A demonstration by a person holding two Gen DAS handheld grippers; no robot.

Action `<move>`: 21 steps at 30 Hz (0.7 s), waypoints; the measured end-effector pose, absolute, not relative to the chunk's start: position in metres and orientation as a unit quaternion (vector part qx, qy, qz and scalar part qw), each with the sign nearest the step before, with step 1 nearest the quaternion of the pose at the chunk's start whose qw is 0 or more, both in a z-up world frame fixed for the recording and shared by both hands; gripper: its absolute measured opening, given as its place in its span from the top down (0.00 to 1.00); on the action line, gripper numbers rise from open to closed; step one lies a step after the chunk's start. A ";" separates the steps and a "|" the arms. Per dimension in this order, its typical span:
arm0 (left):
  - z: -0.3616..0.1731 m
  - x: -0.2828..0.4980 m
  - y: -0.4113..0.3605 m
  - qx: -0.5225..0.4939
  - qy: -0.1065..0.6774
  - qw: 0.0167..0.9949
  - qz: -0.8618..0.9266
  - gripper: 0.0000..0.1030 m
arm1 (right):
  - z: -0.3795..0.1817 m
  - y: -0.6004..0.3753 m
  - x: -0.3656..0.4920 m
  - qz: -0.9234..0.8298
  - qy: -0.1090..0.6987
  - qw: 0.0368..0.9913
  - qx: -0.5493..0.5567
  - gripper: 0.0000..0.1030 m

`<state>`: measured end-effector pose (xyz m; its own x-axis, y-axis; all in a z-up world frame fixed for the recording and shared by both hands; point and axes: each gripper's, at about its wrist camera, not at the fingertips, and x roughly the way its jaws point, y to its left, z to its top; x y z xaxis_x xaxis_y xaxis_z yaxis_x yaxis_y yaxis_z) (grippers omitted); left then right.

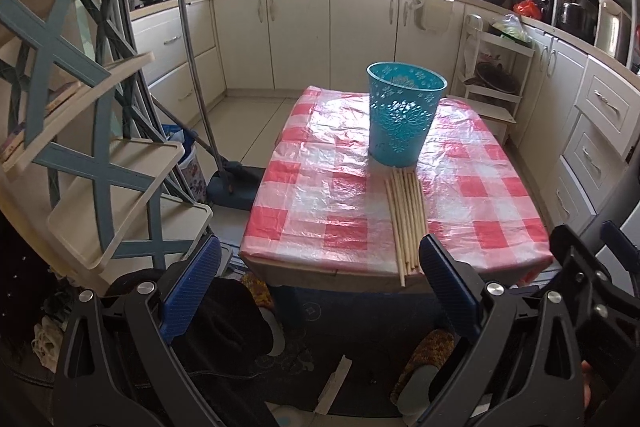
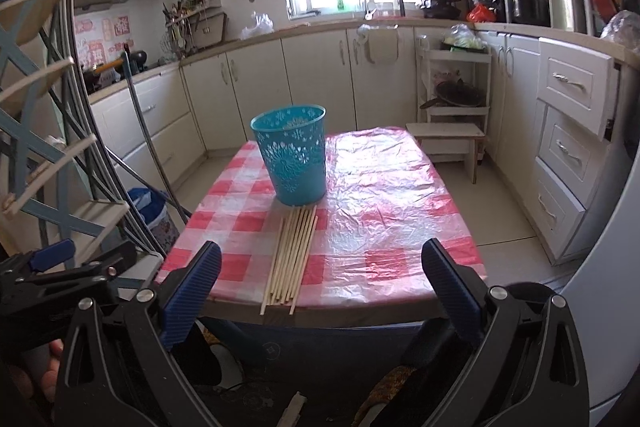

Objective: Organize utensils
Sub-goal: 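Move both grippers toward the wooden chopsticks beside the teal basket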

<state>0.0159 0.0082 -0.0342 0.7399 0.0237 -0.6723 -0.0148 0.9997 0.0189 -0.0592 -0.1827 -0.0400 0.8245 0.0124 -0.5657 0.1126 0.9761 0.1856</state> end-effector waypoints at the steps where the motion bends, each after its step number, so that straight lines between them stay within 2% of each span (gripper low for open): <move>1: -0.039 0.027 0.009 0.003 0.368 0.930 0.013 0.08 | -0.046 -0.182 -0.047 -0.023 0.303 0.947 0.104 0.07; 6: -0.062 0.073 0.015 -0.011 0.395 0.919 0.021 0.08 | -0.088 -0.183 0.023 -0.005 0.359 0.926 0.116 0.09; 8: -0.070 0.091 0.017 -0.016 0.403 0.915 0.023 0.08 | -0.105 -0.184 0.049 0.003 0.382 0.915 0.127 0.27; 9: -0.074 0.098 0.017 -0.018 0.406 0.913 0.024 0.08 | -0.114 -0.183 0.060 0.005 0.392 0.911 0.130 0.30; 11: -0.083 0.113 0.016 -0.021 0.415 0.909 0.027 0.08 | -0.128 -0.180 0.082 0.007 0.406 0.904 0.131 0.44; 15: -0.101 0.143 0.009 -0.022 0.433 0.901 0.026 0.08 | -0.152 -0.179 0.121 -0.007 0.428 0.895 0.128 0.52; 19: -0.119 0.168 -0.003 -0.018 0.450 0.892 0.021 0.08 | -0.174 -0.182 0.148 -0.011 0.456 0.881 0.129 0.65; 21: -0.129 0.181 -0.009 -0.015 0.459 0.888 0.018 0.08 | -0.183 -0.182 0.155 -0.007 0.468 0.875 0.127 0.67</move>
<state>0.1809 -0.0094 -0.1289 0.5779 0.0182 -0.8159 -0.0466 0.9989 -0.0107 0.1549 -0.1818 -0.1833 0.5626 0.1061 -0.8199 0.1320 0.9675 0.2158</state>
